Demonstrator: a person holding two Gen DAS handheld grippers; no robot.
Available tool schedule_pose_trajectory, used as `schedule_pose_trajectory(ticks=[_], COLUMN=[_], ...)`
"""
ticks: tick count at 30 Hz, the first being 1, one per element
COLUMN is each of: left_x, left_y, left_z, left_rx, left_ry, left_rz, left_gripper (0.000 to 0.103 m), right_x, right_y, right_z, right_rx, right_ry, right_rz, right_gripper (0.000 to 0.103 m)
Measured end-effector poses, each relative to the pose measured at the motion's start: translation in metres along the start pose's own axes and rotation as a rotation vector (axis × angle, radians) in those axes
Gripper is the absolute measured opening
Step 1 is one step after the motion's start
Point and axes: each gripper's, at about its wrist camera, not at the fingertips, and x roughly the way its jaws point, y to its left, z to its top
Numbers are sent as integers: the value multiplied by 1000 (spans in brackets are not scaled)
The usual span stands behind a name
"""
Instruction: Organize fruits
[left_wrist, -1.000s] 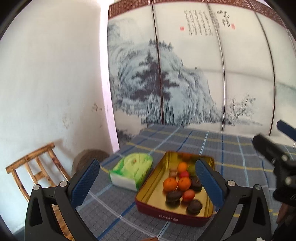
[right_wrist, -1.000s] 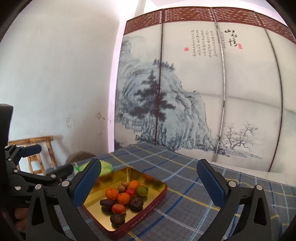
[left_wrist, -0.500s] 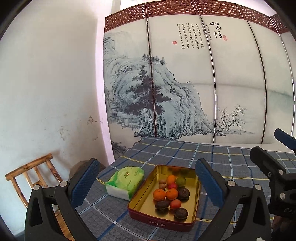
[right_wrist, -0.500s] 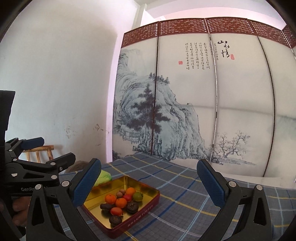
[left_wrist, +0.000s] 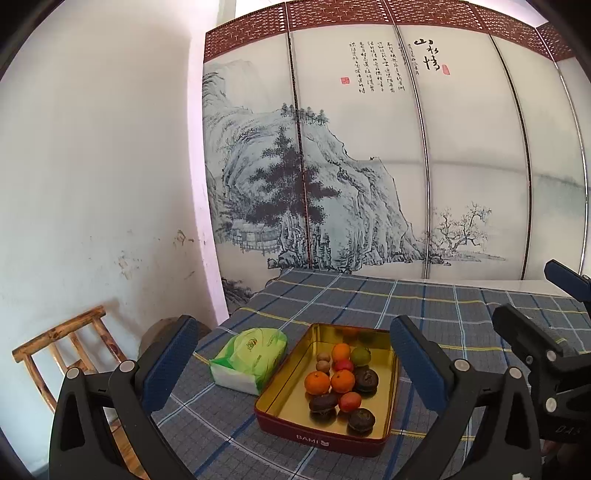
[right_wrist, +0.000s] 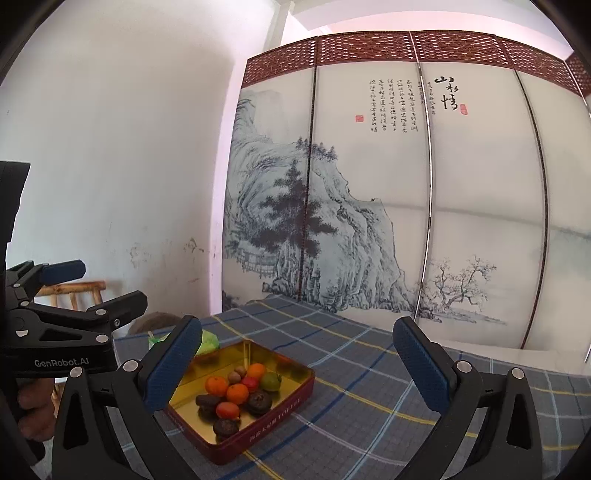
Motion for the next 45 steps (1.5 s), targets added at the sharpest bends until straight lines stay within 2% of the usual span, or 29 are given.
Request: schedule_pose_trajectory(ticks=[19, 29, 37, 40, 45], left_x=[18, 40, 63, 70, 79], left_y=[-15, -36, -56, -62, -75], left_z=[-10, -14, -13, -10, -5], left_rx=[37, 82, 115, 111, 135], left_ry=[70, 128, 171, 161, 172], left_rz=[-6, -16, -22, -9, -9], left_gripper=[103, 103, 103, 103, 103], right_x=[17, 34, 50, 65, 102], right_y=[-7, -36, -101, -151, -242], right_z=[-17, -38, -67, -85, -128], right_rx=[18, 53, 33, 50, 78], right_ry=[68, 141, 247, 345, 609], right_rz=[12, -10, -87, -132, -198], right_gripper=[103, 103, 103, 103, 103])
